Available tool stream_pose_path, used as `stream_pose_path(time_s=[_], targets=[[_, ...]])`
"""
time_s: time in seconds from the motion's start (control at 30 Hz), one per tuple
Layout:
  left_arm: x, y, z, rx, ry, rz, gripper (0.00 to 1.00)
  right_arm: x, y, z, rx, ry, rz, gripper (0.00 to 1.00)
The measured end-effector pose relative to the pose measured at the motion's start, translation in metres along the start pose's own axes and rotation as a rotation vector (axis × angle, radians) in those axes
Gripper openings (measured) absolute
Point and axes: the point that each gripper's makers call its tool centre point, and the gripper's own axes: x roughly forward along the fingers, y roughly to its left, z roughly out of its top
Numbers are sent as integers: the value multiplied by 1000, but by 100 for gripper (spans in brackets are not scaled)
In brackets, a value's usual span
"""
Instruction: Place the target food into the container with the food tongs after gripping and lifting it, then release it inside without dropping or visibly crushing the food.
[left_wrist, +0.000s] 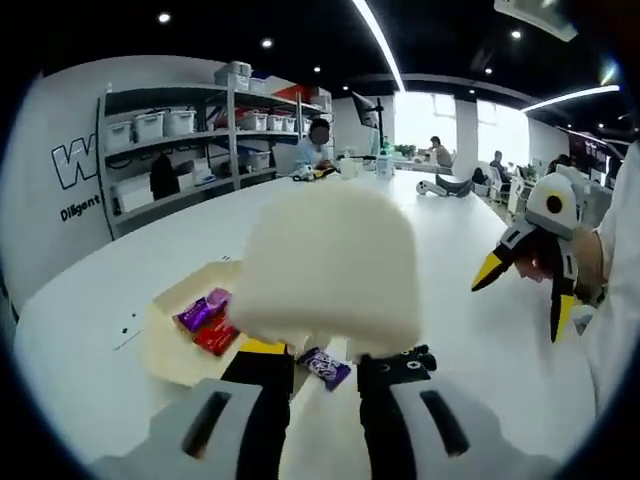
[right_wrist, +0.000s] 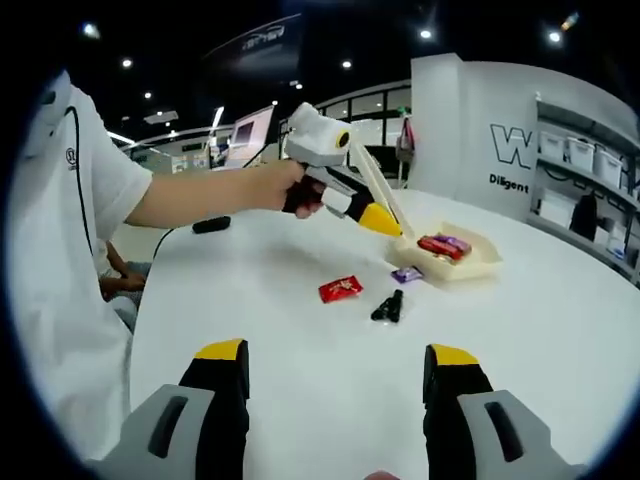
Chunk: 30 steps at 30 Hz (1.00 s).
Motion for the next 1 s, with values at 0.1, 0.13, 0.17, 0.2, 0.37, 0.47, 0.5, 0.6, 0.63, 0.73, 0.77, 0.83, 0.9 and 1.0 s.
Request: stream_pose_path(time_s=[0.1,0.13,0.17,0.2,0.37,0.47,0.5,0.6,0.63,0.73,0.77,0.83,0.9,1.0], targets=[[3,-2,-5,-12,1,21,22,1,2,-1,-3,2,5,68],[5,-2,-8,0,14,38,23,1,2,-1,-3,2,6,68],[6,3,-13,7,27,57,23,1,3,-1,-2,2,7,68],[7,2,-13,7,24,57,23,0,3,-2,-2,3,6,68],[12,-4,-18,-21,7,62,23,0,2,-4,0,6,4,68],[14,-6,-20,-21,12,60,23,1,2,-3,2,6,5,68],[14,-5,-21,-25,15,63,23,1,2,-4,1,6,6,68],[14,-3,-24,-37,16,68,23,2,3,-4,2,7,8,68],[14,-2,-26,-39,19,71,23,2,2,-4,3,7,8,68],[11,3,-32,-47,29,84,23,2,2,-4,3,7,8,68],[8,5,-33,-51,30,92,23,2,2,-4,3,7,8,68],[5,10,-36,-57,32,107,23,2,2,-4,3,9,8,68],[2,16,-39,-63,35,127,23,3,2,-5,4,9,8,68],[0,15,-37,-89,20,122,23,3,3,-4,4,10,9,68]])
